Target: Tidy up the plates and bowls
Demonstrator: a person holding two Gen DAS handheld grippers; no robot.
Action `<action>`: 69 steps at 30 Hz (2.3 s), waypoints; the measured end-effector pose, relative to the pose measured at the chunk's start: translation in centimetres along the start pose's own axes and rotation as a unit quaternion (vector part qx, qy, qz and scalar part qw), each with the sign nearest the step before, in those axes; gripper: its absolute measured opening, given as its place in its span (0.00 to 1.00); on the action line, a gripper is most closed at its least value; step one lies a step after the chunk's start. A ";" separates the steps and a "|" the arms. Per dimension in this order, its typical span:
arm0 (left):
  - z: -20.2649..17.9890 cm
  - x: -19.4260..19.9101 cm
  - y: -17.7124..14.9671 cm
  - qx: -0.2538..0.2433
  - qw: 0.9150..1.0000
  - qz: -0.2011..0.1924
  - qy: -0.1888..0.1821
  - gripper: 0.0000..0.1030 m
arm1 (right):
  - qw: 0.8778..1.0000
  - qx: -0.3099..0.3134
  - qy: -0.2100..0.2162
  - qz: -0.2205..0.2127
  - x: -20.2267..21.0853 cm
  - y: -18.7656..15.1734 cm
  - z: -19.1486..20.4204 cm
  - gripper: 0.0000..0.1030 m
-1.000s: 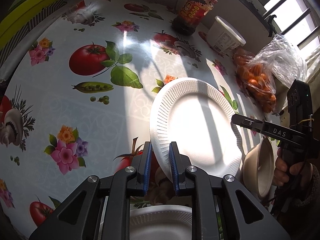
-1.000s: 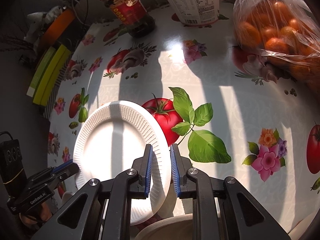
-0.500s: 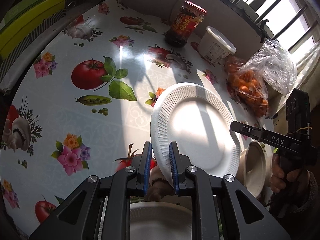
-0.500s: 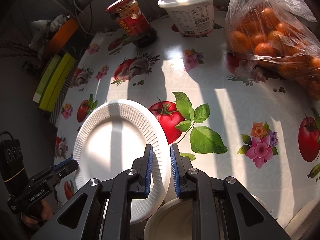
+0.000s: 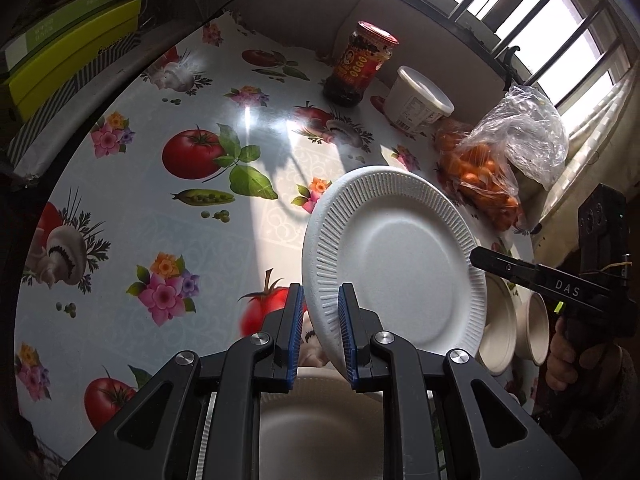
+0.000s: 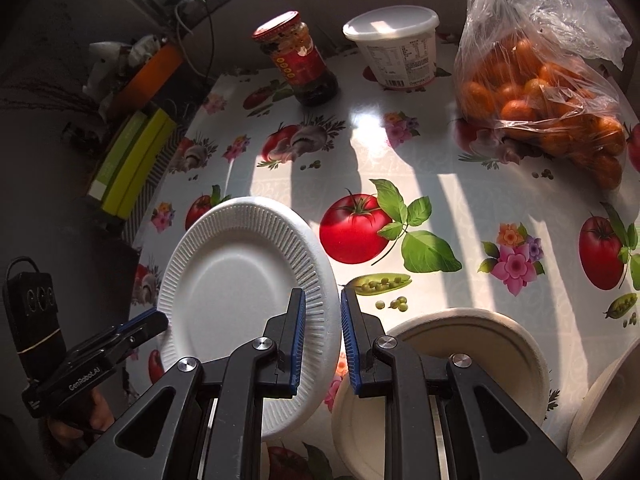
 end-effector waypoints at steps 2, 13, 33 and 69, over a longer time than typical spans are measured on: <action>0.2 0.5 -0.4 -0.001 1.000 -0.002 0.000 0.18 | 1.000 -0.001 0.003 0.000 0.4 -0.6 0.5 0.17; 1.7 2.8 -3.0 -0.001 1.000 -0.004 -0.001 0.18 | 1.000 -0.006 0.018 -0.007 1.9 -5.0 2.9 0.17; 4.8 4.4 -8.1 -0.010 1.000 0.006 0.016 0.18 | 1.000 -0.011 0.022 -0.004 1.4 -12.6 5.5 0.17; 7.5 3.8 -12.2 -0.007 0.999 0.028 0.028 0.18 | 1.000 -0.001 -0.005 0.014 -1.1 -18.0 6.5 0.19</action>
Point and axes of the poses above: each gripper's, at about its wrist camera, not at the fingertips, and x roughly against the way its jaws point, z to its left, y to its top, the point moved 8 cm from there along -x, roughly the way its jaws point, and after that the axes turned 1 degree about -z, right-handed, at the moved point
